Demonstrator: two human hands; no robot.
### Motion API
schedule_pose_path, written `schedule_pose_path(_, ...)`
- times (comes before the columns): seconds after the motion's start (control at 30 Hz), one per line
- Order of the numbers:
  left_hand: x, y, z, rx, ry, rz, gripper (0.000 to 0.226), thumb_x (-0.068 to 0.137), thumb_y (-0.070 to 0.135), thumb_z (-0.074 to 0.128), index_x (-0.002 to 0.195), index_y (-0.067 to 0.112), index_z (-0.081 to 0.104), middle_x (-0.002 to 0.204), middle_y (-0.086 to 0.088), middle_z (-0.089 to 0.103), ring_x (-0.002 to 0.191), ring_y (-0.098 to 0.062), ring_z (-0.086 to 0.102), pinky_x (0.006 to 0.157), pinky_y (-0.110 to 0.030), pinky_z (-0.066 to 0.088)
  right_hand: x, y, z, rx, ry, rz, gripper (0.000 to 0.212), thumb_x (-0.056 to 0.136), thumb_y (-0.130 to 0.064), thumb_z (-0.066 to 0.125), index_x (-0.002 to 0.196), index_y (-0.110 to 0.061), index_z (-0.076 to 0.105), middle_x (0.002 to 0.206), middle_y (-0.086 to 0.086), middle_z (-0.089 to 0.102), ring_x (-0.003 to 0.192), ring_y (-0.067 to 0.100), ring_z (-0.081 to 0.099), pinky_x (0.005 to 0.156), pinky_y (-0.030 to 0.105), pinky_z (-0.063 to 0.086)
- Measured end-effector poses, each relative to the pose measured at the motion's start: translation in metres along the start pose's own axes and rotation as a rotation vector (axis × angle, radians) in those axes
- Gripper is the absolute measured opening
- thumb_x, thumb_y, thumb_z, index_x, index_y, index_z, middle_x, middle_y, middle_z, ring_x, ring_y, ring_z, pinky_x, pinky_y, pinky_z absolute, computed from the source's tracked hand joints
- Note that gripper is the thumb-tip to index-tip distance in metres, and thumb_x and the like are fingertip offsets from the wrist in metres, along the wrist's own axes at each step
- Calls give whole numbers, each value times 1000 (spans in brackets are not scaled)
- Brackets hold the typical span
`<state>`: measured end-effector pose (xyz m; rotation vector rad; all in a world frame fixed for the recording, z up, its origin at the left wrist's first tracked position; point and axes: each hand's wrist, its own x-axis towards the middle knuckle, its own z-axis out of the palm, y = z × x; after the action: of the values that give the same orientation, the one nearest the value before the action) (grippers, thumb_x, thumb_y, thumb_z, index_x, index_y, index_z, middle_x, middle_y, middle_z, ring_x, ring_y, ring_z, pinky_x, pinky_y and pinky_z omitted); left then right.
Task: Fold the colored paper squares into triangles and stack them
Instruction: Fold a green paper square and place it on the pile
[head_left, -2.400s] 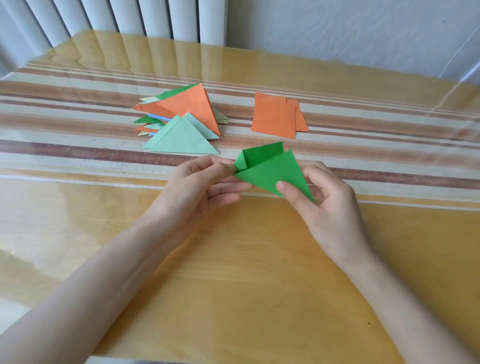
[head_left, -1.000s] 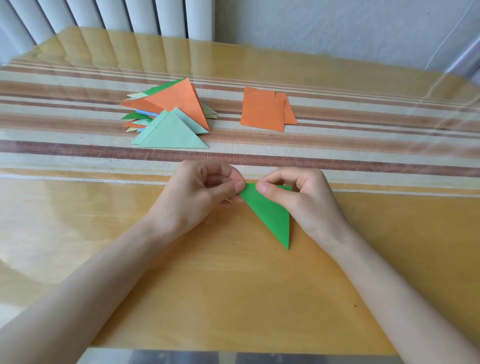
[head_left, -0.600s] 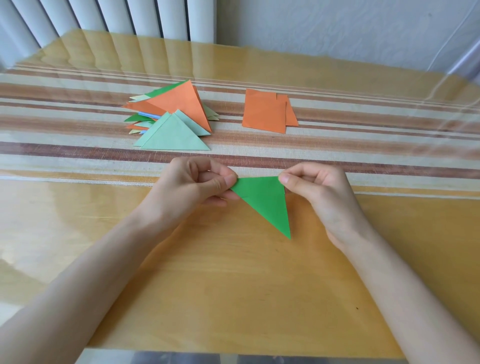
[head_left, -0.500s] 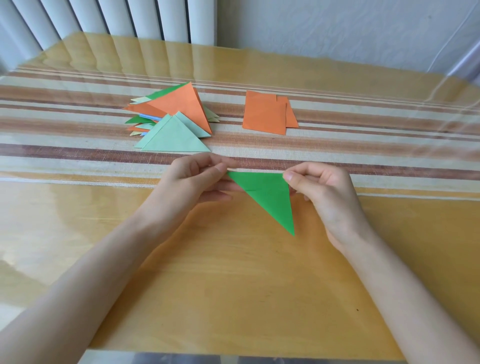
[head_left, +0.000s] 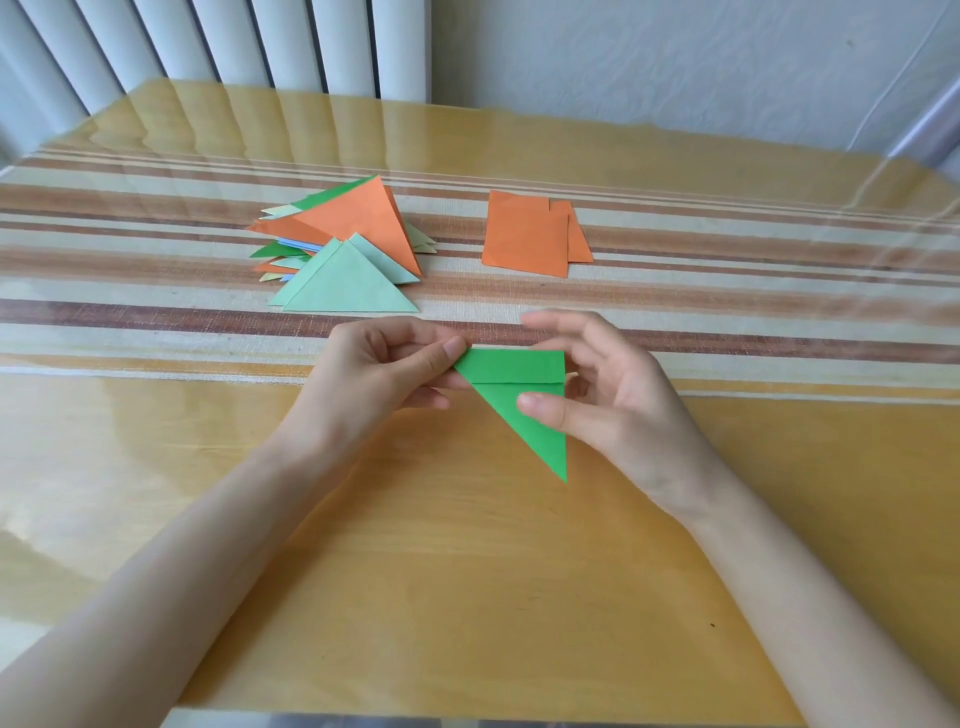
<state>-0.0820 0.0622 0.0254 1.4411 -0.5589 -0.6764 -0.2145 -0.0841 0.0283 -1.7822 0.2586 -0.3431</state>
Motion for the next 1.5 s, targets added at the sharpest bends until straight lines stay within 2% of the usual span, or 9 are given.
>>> schedule_pose_path(0.13,-1,0,-1,-37,-20,-20,25,72,29,64,85,8,69,76,0,74,69,-8,68,55,-15,51,2,4,5,-93,71,-33,25,83,-7,71,101,-24,67,102,-7,70,99,9,63,90,37,49)
schedule_pose_path(0.23,-1,1,0,-3,-75,-11,37,66,35,68,92,9,70,86,-3,75,75,-9,68,60,-17,52,2,5,6,-56,135,-62,14,88,-8,64,93,-21,68,91,-7,73,89,7,66,83,25,51)
schedule_pose_path(0.43,0,-5,-1,54,-142,99,41,68,8,76,104,12,58,85,-9,68,76,-16,65,73,-29,55,4,6,3,127,176,109,14,93,-11,57,88,-7,70,87,10,72,79,19,65,72,31,48)
schedule_pose_path(0.67,-1,-4,0,37,-243,212,26,80,0,58,103,12,54,84,8,66,76,-5,60,67,-17,46,4,5,-1,274,173,184,17,91,-15,56,83,-10,71,74,7,68,63,12,60,54,22,47)
schedule_pose_path(0.83,-2,-4,-4,69,-241,129,14,73,22,56,75,19,70,80,6,67,80,-8,60,70,-21,44,5,8,-2,208,228,143,29,90,-23,62,93,7,65,92,25,69,79,24,64,72,35,48)
schedule_pose_path(0.93,-2,-4,-4,23,-183,105,25,77,36,62,62,17,67,70,2,63,69,-10,55,65,-21,46,4,8,-2,191,230,134,16,91,-19,63,99,-6,68,95,14,73,91,25,69,87,41,52)
schedule_pose_path(1.0,-2,-4,-1,107,-127,142,25,79,26,77,63,12,63,62,6,64,60,-6,54,60,-17,47,4,6,-2,200,209,134,12,90,-14,63,100,-11,68,93,13,73,87,25,69,79,36,51)
schedule_pose_path(1.13,2,-4,0,21,-116,79,19,80,-2,67,91,7,54,65,3,67,59,-9,59,59,-20,50,3,2,-2,223,186,118,17,88,-2,61,98,-14,68,89,10,74,82,20,70,70,26,51)
schedule_pose_path(1.5,1,-6,-5,-16,-185,-23,11,72,11,67,81,12,62,70,2,65,60,-7,58,53,-18,47,1,-1,-1,222,106,45,21,87,-1,62,94,-19,71,90,6,73,84,17,67,73,25,51)
